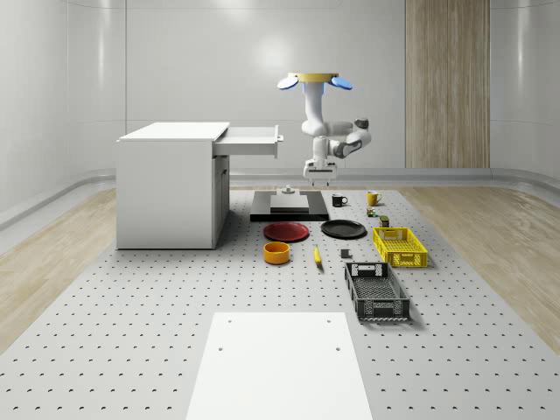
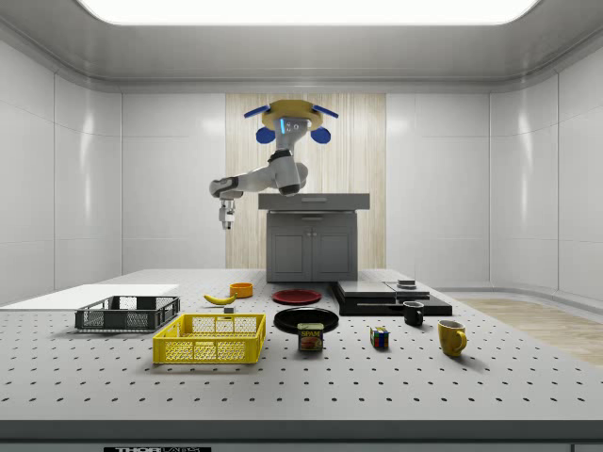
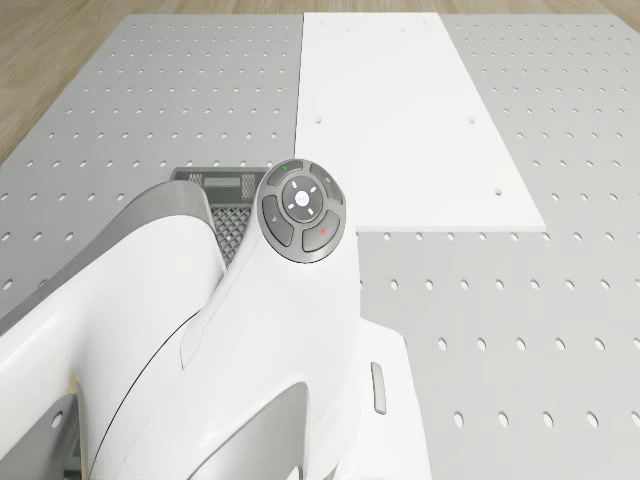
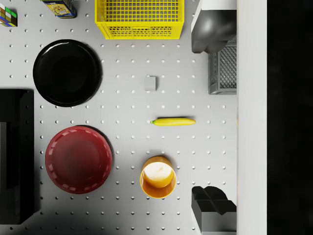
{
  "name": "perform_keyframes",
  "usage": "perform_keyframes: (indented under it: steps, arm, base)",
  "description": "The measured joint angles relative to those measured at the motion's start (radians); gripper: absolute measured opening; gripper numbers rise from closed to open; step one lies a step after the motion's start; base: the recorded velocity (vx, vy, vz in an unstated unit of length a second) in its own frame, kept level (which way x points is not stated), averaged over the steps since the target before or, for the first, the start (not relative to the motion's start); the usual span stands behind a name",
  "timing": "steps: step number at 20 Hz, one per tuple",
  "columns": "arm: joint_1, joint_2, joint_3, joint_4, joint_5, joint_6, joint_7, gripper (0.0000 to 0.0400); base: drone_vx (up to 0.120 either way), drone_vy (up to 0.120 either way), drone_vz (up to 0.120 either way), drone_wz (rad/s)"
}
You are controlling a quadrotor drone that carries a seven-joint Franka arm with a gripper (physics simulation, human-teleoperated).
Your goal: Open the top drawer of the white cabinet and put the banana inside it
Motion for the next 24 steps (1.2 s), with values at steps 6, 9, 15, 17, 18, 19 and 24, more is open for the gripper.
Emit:
perform_keyframes:
  steps: [6, 9, 15, 17, 18, 19, 24]
  arm:
    - [0.001, -0.003, 0.000, 0.000, -0.001, 0.003, -0.001, 0.0400]
    - [0.001, -0.005, 0.000, 0.000, -0.002, 0.005, -0.001, 0.0400]
    - [0.002, -0.008, 0.000, 0.000, -0.003, 0.007, -0.001, 0.0400]
    - [0.002, -0.009, 0.000, 0.000, -0.004, 0.008, -0.002, 0.0400]
    - [0.002, -0.009, 0.000, 0.000, -0.004, 0.008, -0.002, 0.0400]
    - [0.002, -0.010, 0.000, 0.000, -0.004, 0.009, -0.002, 0.0400]
    - [0.003, -0.011, -0.001, 0.001, -0.005, 0.011, -0.002, 0.0400]
  base:
    - [0.000, 0.000, -0.120, 0.000]
    - [0.000, 0.000, -0.120, 0.000]
    - [0.000, 0.000, -0.120, 0.000]
    - [0.000, 0.000, -0.120, 0.000]
    - [0.000, 0.000, -0.120, 0.000]
    - [0.000, 0.000, -0.120, 0.000]
    - [0.000, 0.112, -0.120, 0.000]
